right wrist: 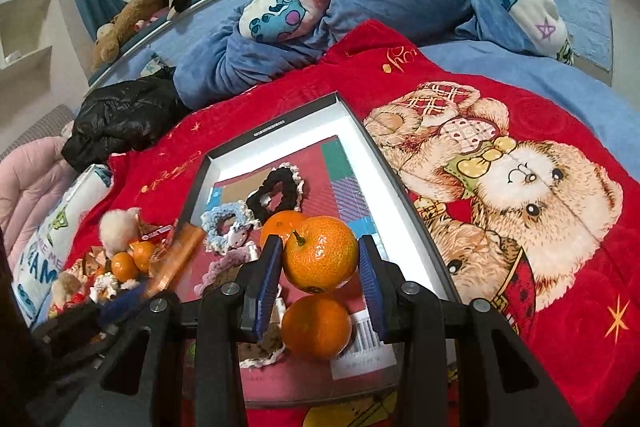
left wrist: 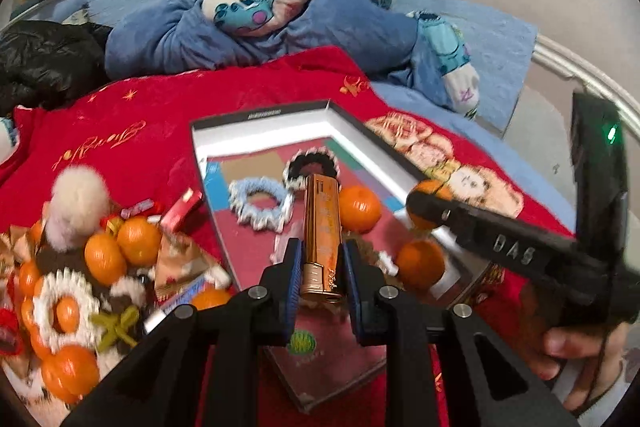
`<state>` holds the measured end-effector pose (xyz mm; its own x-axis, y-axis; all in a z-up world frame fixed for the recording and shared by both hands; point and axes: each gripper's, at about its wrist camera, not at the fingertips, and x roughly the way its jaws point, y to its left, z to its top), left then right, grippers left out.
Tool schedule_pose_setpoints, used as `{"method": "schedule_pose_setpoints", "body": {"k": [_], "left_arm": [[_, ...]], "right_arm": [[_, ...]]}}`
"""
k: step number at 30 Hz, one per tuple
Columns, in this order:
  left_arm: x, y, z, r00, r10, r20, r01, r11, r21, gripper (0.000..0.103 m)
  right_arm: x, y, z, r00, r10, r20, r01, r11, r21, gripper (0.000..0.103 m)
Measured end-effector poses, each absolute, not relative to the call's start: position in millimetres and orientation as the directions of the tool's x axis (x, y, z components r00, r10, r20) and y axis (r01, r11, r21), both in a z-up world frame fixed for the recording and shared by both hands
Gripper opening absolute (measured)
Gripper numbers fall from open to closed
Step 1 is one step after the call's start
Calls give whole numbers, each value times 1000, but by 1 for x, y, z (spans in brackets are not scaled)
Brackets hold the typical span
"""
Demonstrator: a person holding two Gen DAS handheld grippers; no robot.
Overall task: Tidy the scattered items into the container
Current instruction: 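Carry the snack stick and the mandarin over the white box, then open both grippers to drop the snack stick and mandarin into the box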
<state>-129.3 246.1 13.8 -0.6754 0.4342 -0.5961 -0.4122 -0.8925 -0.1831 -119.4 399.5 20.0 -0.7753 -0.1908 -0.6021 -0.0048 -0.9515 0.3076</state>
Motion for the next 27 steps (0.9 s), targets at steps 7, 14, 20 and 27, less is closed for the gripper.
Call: {"method": "schedule_pose_setpoints", "body": {"k": [7,14,20,27], "left_arm": [[-155,247,8,-665,442,-602,-435,-885,-169,21],[-177,249,-2,-654,464,-597,-452,-873,-184,21],[-187,251,-9,-645,455,-614,-458,-873,-165,21],[-181,256,-10,-664,438,-606,-458,-879,-133,21]], "right_arm": [[-126,392,19,-768,-175,-616,-2,-961,275,37],[-132,389,13,-761,-116,-639,-22,-979,205,37],[-139,398,5,-750,-86,-656,-64,-977,202,37],[-140,393,6,-763,-92,-640,-40,-981,189,37]]}}
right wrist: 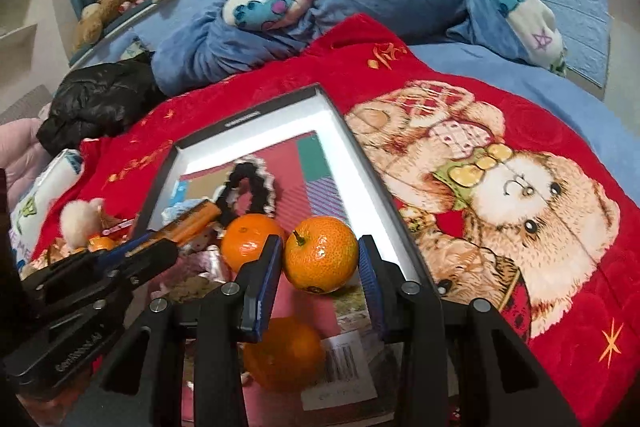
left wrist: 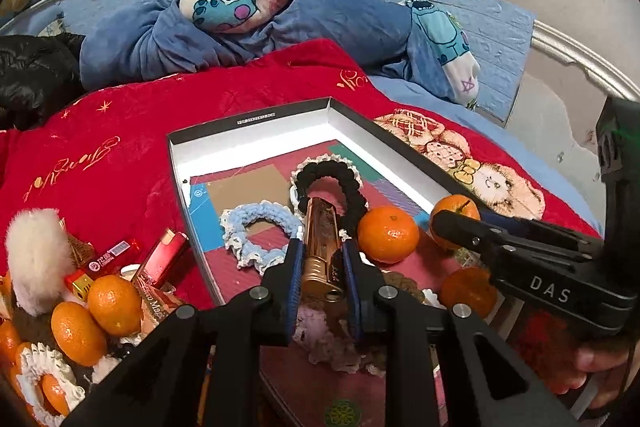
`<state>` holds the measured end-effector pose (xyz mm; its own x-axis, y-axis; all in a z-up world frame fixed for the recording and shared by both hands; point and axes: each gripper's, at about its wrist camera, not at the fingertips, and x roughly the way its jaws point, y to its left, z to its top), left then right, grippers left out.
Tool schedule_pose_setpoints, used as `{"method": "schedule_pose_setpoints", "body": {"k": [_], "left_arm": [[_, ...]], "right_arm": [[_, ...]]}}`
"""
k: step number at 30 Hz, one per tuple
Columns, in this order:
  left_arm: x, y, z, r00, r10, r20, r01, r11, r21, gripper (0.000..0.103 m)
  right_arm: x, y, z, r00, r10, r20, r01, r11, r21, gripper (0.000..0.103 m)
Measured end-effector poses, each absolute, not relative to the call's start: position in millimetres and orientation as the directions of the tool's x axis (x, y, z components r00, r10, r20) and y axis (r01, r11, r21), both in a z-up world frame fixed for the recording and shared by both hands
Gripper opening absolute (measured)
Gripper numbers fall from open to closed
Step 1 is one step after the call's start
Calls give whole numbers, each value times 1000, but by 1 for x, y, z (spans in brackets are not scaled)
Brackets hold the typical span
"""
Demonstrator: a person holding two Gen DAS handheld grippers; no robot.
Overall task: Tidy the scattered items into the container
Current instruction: 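Open both grippers to drop the snack stick and mandarin into the box, then withdraw both grippers from the box back toward the pile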
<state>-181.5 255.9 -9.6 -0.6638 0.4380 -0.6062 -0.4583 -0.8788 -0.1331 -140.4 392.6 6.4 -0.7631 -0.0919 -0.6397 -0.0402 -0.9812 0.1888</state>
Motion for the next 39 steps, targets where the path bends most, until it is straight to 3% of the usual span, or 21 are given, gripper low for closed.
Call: {"method": "schedule_pose_setpoints", "body": {"k": [5,15,17,18,19,21,22,31,39], "left_arm": [[-180,256,-11,-668,437,-602,-458,-879,-131,21],[-181,258,-13,-676,417,-607,-444,-888,-115,21],[-180,257,-11,-682,415,-603,-441,-890,-114,38],[-179,256,-10,-690,408,-598,-432,-895,-112,41],[-179,254,-9,-706,386,-594,-411,-906,-101,49],[-180,251,-7,-725,365,-583,-384,-918,-97,71],[-179,247,-5,-730,368,-576,-379,-919,-107,84],[-156,231,21,-754,336,-564,-363,-929,-68,87],[-114,171,57,-802,224,-554,-261,-965,-13,87]], "right_arm": [[-146,378,2,-749,-33,-661,-40,-995,94,37],[-141,379,-1,-764,-80,-641,-11,-991,136,41],[-136,378,4,-785,-83,-614,-1,-991,136,56],[-133,378,7,-797,-61,-600,-16,-992,123,74],[-130,380,10,-809,-36,-587,-35,-993,109,86],[-122,389,16,-830,-42,-557,-49,-988,148,101],[-118,395,19,-839,-38,-543,-67,-983,172,103],[-96,416,35,-859,-49,-509,-132,-940,314,103],[-84,371,54,-878,-146,-455,-52,-918,394,103]]}}
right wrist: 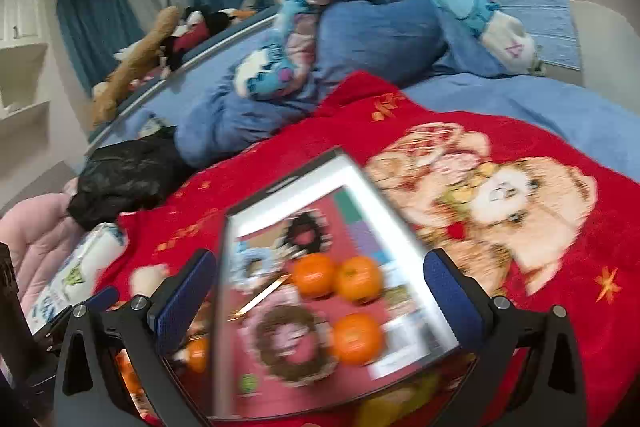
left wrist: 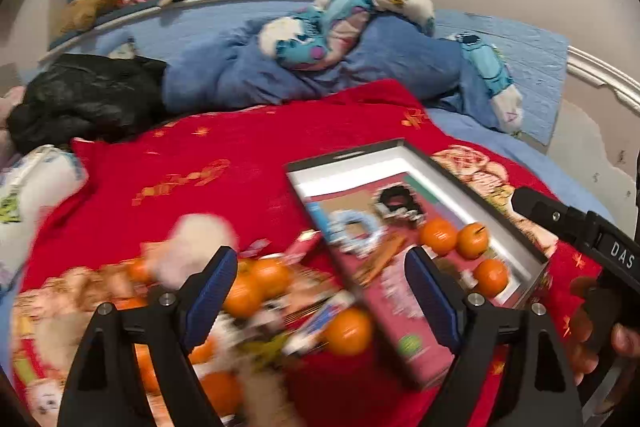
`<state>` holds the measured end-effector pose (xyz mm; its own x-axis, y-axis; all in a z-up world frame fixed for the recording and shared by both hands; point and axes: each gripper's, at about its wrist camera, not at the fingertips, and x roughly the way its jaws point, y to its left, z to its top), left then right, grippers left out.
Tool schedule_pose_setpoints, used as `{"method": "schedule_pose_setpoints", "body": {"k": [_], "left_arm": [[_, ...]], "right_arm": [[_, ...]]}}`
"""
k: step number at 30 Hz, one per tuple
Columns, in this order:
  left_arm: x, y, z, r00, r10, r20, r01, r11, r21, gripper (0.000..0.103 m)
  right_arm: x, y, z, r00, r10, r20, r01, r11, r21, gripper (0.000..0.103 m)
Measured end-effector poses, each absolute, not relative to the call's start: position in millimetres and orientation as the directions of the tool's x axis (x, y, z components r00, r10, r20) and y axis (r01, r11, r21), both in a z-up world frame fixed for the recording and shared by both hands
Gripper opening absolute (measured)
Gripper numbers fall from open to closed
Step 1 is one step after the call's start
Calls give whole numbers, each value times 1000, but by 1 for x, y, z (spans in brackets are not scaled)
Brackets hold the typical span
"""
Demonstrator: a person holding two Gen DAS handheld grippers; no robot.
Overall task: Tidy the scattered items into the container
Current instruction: 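Withdraw both grippers from the box back toward the pile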
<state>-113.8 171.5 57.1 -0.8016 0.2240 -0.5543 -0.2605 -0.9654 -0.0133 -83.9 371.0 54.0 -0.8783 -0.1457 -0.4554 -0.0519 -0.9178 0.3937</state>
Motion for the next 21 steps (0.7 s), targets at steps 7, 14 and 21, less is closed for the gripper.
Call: {"method": "schedule_pose_setpoints", "body": {"k": [7,14,21], "left_arm": [[-75,79,61,-825,146,-547,-137,-989,-57,92],[-53,-4,31,-823,53,-565,-33,-998,-45,95],[-54,-34,-16,-748,36,-663,-60,-998,13,96]], "right_arm": [[-75,292,60,-871,-222,-439,55,-931,362,103],[-72,222,47,-801,-339,-493,208,-930,303,103],[-69,180,29,-753,-354,-555,266,-935,236,103]]}}
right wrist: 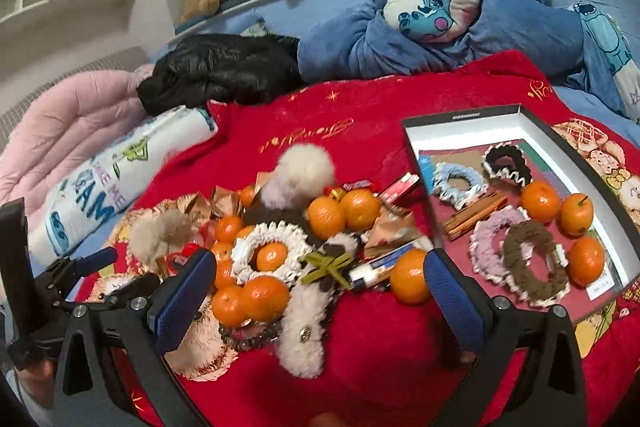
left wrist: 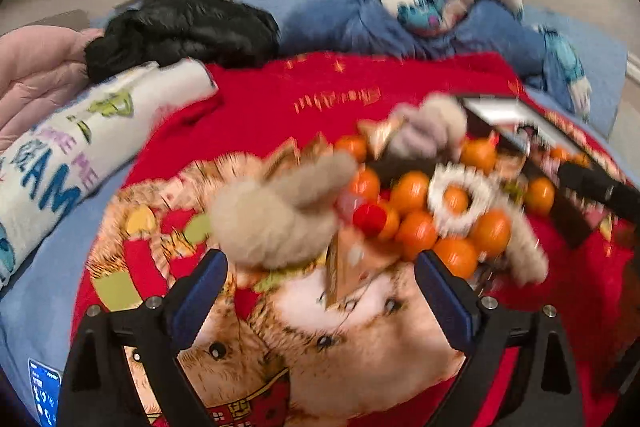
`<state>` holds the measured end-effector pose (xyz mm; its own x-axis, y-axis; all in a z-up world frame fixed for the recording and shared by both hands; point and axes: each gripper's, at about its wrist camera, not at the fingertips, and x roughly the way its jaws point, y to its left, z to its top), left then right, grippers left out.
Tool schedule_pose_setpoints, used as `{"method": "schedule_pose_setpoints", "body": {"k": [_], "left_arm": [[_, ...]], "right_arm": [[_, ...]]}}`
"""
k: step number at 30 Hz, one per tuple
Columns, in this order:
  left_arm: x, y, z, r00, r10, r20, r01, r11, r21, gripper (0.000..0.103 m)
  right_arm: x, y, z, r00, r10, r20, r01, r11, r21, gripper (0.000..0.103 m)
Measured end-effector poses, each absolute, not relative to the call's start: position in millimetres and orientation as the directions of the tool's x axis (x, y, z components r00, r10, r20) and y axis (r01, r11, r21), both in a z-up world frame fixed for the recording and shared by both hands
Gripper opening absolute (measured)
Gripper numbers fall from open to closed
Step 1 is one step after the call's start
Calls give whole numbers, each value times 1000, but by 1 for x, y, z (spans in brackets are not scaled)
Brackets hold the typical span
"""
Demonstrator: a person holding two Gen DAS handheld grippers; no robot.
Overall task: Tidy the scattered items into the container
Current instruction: 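Withdraw both grippers from the box back toward the pile, then grasp the Choco Magic snack pack with the left gripper while the right grasps the white fluffy toy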
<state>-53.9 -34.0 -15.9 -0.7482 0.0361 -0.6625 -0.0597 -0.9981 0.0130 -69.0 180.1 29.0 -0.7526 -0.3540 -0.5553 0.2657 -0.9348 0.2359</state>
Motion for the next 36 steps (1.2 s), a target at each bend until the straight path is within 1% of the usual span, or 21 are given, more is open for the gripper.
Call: {"method": "schedule_pose_setpoints", "body": {"k": [2,5,10,12,13,14,15,17,19,20,22,24,27,29,32,36], "left_arm": [[-58,-34,-23,-729,32,-684,-64,-998,22,96],[-70,-34,-31,-699,39,-714,-67,-998,11,96],[-87,-24,-37,-681,56,-730,-85,-996,3,96],[-90,-18,-39,-678,39,-734,-86,-996,27,95],[-94,-17,-42,-674,29,-738,-83,-996,37,89],[-94,-18,-44,-670,33,-742,-84,-996,32,66],[-94,-19,-47,-665,69,-744,-103,-995,0,46],[-94,-22,-51,-646,85,-759,-95,-995,-30,45],[-92,-24,-52,-650,51,-758,-64,-998,-11,24],[-90,-26,-52,-650,62,-758,-61,-998,-29,24],[-87,-32,-51,-649,85,-756,-50,-996,-70,23],[-84,-38,-50,-649,105,-753,-42,-994,-103,23],[-78,-43,-48,-656,124,-745,-38,-991,-132,23],[-72,-47,-46,-662,138,-737,-34,-987,-155,22],[-63,-52,-43,-675,146,-724,-34,-985,-167,20],[-49,-49,-37,-689,152,-708,-59,-986,-154,19]], "right_arm": [[-74,179,25,-737,-379,-559,273,-925,266,103],[-79,173,19,-723,-378,-578,269,-925,269,103],[-82,171,13,-698,-374,-611,258,-927,273,103],[-80,172,11,-689,-376,-619,270,-927,263,103],[-79,171,10,-686,-377,-622,277,-926,256,103],[-77,172,10,-686,-376,-622,284,-926,247,103],[-75,174,10,-688,-373,-622,289,-928,237,101],[-72,178,8,-690,-361,-627,283,-932,225,97],[-73,182,5,-682,-361,-636,278,-932,230,92],[-75,184,2,-672,-359,-648,270,-933,237,90],[-77,185,-5,-645,-360,-674,262,-933,247,80],[-76,183,-7,-645,-353,-677,268,-935,233,79],[-71,180,-7,-640,-373,-672,300,-926,228,71],[-69,176,-7,-635,-382,-671,318,-921,224,71],[-66,171,-8,-656,-340,-674,310,-935,170,71],[-70,168,-15,-631,-348,-693,315,-932,181,70]]}}
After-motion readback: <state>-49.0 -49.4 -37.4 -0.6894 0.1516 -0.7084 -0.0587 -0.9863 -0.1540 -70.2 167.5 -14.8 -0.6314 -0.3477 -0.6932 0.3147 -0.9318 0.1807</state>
